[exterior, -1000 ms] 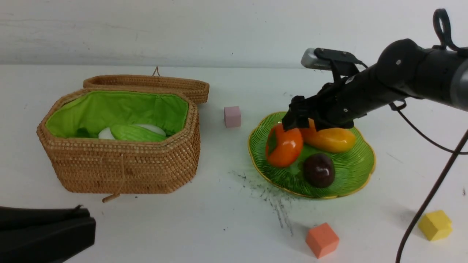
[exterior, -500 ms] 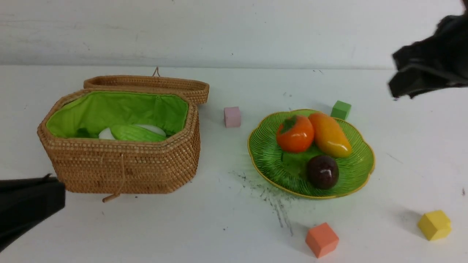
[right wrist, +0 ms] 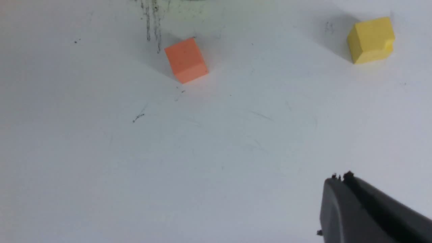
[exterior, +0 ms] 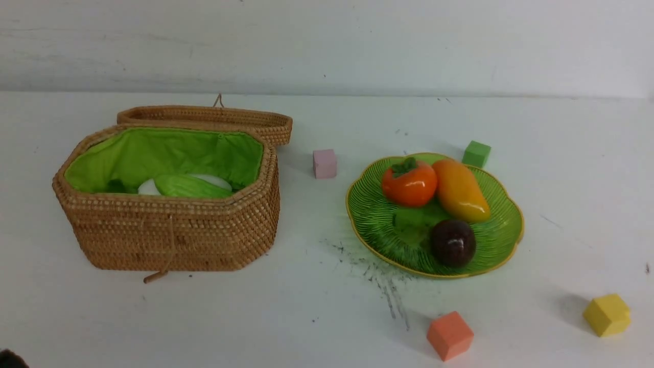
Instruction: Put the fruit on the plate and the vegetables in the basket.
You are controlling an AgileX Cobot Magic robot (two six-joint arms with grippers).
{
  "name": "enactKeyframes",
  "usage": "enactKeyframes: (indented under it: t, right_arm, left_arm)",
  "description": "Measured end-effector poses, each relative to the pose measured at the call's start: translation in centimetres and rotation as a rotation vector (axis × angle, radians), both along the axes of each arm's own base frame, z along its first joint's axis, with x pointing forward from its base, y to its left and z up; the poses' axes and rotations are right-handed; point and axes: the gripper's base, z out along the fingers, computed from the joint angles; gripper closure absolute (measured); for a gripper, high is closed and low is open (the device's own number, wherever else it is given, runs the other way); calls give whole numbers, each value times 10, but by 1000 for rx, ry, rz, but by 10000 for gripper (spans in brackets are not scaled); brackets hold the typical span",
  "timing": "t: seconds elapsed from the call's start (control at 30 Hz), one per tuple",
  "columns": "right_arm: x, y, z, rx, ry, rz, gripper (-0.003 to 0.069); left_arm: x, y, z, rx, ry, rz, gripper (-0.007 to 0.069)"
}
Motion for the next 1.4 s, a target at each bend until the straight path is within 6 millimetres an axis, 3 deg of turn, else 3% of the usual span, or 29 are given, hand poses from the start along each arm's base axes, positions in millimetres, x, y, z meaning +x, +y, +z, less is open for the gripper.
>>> enactKeyframes:
  t: [0.17,0.4,0.53,0.83,0.9,1.0,1.03,1.07,1.13,1.23,1.4]
  right_arm:
    - [-26,-6,-26,43,-172,-27,659]
    - [-48,-11,-42,55,-279,-35,655]
    - [-51,-11,-43,55,-295,-36,652]
    - [-46,-16,-50,16,-383,-90,659]
    - [-42,-17,-61,18,-505,-144,674]
    - [-34,-19,-100,12,-574,-209,677]
    - [-34,-20,-101,12,-590,-215,677]
    - [-31,-21,-126,5,-595,-232,677]
    - [-28,-21,-150,4,-587,-245,677]
    - [-26,-22,-167,17,-560,-261,677]
    - [-25,-22,-167,51,-555,-285,677]
  left_arm:
    - [7,-2,-25,17,80,-5,638]
    - [13,-5,-53,47,184,-19,638]
    - [14,-6,-64,62,227,-28,638]
    - [14,-6,-65,63,232,-30,638]
    - [14,-6,-65,63,232,-30,638]
    - [14,-6,-65,63,232,-30,638]
    - [14,-6,-65,63,232,-30,638]
    - [14,-6,-65,63,232,-30,638]
    - [14,-6,-65,62,233,-29,638]
    - [14,-6,-65,63,234,-29,638]
    - [14,-6,-66,61,236,-29,638]
